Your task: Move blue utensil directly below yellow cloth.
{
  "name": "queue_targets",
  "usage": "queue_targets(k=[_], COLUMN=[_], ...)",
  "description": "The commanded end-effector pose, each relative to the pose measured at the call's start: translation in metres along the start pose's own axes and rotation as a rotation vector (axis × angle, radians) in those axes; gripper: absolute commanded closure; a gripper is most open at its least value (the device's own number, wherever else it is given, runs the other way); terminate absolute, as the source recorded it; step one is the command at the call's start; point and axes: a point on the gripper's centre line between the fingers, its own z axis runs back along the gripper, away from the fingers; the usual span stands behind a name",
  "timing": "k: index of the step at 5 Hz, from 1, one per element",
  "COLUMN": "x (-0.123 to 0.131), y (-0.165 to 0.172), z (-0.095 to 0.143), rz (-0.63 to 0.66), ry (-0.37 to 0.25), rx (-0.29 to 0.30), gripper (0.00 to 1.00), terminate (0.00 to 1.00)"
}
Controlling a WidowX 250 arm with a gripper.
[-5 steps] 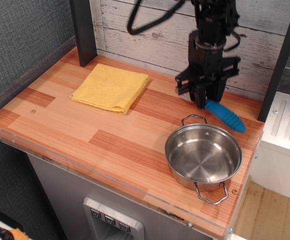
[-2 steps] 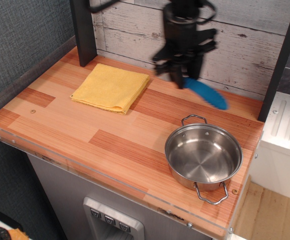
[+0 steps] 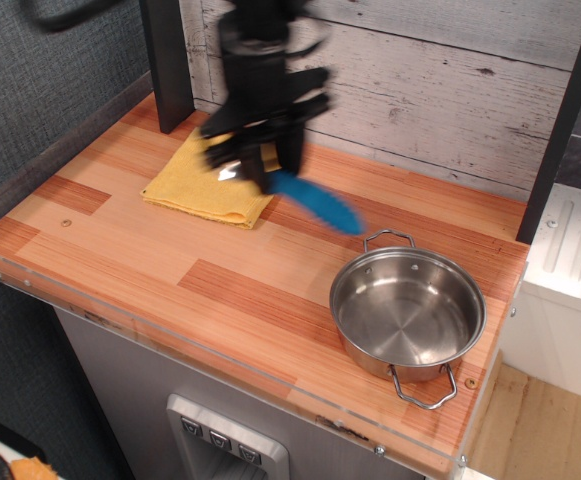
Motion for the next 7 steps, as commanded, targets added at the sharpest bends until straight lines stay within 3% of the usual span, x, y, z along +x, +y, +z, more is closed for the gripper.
queue_targets(k=[1,3,4,5,6,7], x=[0.026,0.061,0.073,0.083,0.091,0.095], y=[0.056,0.085,0.088,0.089,0.089,0.089], z=[0.008,-0.018,-0.025,-0.035,-0.039,-0.044], rz=[0.085,0.122,0.141,0.104,0.018,-0.046], ry=[-0.037,-0.04,-0.074,-0.089,-0.098,-0.09], rx=[0.03,0.085,0.081,0.081,0.139,0.152], gripper=[1.0,1.0,1.0,1.0,1.0,1.0], terminate=[0.0,0.0,0.0,0.0,0.0,0.0])
